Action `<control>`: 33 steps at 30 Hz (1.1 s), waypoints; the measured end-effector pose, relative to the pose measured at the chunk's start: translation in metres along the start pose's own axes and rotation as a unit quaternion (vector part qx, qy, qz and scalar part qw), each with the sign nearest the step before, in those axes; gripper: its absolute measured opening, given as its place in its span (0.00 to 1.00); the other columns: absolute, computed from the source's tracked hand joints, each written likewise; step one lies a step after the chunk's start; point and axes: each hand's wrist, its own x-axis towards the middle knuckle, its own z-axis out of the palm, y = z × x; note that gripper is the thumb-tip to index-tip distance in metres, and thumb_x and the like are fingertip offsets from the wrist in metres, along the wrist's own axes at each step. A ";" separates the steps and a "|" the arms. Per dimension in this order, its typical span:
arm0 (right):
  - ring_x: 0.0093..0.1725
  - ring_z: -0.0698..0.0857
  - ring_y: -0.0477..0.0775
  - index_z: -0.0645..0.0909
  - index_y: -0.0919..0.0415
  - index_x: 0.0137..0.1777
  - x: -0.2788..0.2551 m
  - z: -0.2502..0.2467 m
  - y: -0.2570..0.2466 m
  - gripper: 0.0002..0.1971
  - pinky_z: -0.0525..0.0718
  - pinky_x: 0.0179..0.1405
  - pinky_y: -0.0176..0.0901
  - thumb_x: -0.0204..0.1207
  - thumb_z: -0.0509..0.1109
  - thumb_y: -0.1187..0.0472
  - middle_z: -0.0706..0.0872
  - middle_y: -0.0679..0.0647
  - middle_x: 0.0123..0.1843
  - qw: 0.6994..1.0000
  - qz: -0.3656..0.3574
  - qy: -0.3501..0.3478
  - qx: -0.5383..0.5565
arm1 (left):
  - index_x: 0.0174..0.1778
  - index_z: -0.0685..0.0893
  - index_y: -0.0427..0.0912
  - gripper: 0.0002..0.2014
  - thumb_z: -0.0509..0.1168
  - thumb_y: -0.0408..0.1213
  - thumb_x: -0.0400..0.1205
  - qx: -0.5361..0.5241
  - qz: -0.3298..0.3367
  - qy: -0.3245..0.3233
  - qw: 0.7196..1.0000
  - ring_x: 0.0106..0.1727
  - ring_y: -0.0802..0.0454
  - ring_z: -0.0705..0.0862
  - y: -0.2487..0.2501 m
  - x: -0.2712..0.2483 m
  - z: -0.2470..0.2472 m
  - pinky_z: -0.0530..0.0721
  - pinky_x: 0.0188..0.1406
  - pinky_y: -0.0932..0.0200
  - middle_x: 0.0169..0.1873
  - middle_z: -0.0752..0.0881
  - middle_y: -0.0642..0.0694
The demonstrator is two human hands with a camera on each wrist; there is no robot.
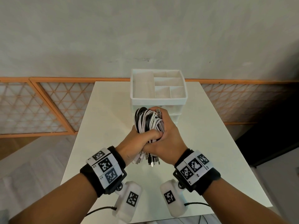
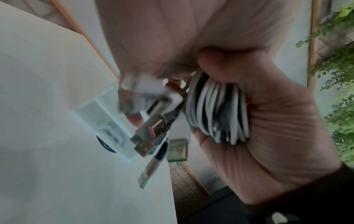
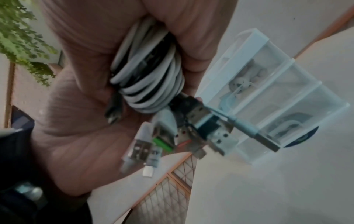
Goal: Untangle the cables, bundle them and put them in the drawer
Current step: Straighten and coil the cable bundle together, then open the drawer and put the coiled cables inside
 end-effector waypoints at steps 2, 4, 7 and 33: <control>0.53 0.92 0.55 0.70 0.48 0.72 0.002 -0.003 0.003 0.48 0.92 0.50 0.62 0.53 0.81 0.78 0.90 0.52 0.54 1.000 0.011 0.008 -0.012 | 0.43 0.88 0.39 0.05 0.69 0.27 0.76 0.009 0.040 0.048 0.998 0.35 0.35 0.89 -0.003 0.006 0.003 0.90 0.29 0.40 0.35 0.88 0.29; 0.48 0.93 0.52 0.69 0.45 0.73 0.003 -0.006 0.005 0.48 0.93 0.44 0.59 0.54 0.82 0.76 0.91 0.50 0.52 0.998 0.025 0.011 -0.053 | 0.43 0.89 0.48 0.08 0.74 0.31 0.71 0.032 0.061 0.093 0.993 0.44 0.34 0.91 -0.009 0.009 0.003 0.90 0.44 0.32 0.41 0.91 0.33; 0.39 0.93 0.51 0.67 0.39 0.72 0.006 -0.007 0.006 0.47 0.93 0.31 0.55 0.57 0.83 0.72 0.90 0.49 0.51 0.994 0.038 0.009 -0.106 | 0.44 0.90 0.48 0.12 0.77 0.35 0.65 0.034 0.040 0.139 0.989 0.44 0.44 0.92 -0.017 0.013 0.001 0.91 0.47 0.37 0.40 0.93 0.43; 0.49 0.90 0.48 0.64 0.35 0.71 0.035 -0.043 0.076 0.48 0.91 0.50 0.49 0.51 0.87 0.47 0.89 0.41 0.52 0.968 0.068 -0.002 -0.240 | 0.54 0.88 0.38 0.14 0.78 0.28 0.73 -0.005 -0.104 0.100 0.990 0.51 0.40 0.92 -0.052 0.070 0.016 0.91 0.53 0.44 0.48 0.92 0.36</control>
